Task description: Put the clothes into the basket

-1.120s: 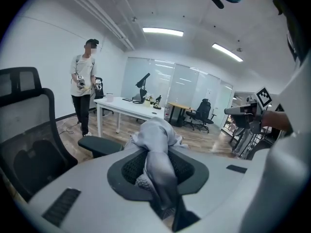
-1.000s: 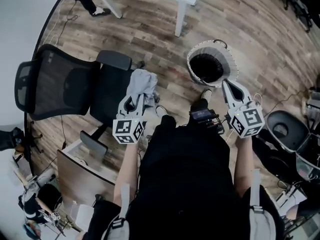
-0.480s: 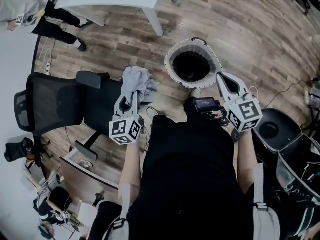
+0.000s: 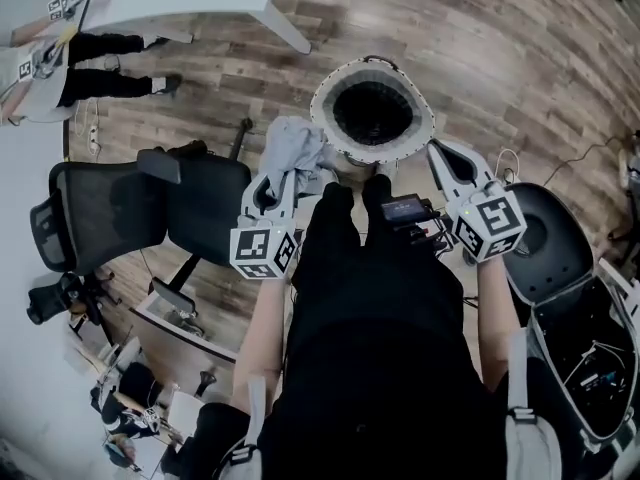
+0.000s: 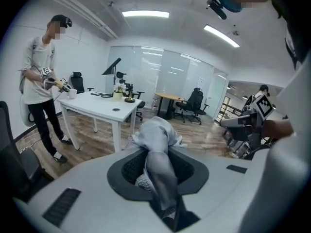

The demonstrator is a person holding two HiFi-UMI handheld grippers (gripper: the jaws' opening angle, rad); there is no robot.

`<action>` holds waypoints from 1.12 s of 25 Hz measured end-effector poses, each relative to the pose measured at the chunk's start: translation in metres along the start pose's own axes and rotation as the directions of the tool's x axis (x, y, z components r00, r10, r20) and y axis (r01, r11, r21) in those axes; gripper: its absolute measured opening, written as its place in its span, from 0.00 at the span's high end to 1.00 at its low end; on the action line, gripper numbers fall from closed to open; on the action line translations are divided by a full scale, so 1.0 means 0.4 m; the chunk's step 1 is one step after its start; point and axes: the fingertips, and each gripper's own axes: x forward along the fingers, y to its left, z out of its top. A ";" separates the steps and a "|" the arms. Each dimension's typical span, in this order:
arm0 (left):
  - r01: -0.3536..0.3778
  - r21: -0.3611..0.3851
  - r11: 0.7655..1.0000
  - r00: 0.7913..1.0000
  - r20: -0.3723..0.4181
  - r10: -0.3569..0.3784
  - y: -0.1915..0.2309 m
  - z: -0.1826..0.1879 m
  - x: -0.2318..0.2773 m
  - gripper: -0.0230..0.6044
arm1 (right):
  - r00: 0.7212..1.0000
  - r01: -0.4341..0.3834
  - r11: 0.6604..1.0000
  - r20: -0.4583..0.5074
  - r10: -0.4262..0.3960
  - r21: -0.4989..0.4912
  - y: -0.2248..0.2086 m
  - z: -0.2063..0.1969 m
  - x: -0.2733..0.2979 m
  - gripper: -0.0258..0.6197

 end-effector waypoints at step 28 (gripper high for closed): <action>0.321 0.185 0.929 0.913 -0.322 -0.251 0.053 -0.375 0.596 0.81 | 0.972 0.196 0.980 -0.137 -0.192 0.018 -0.075 -0.108 0.173 0.93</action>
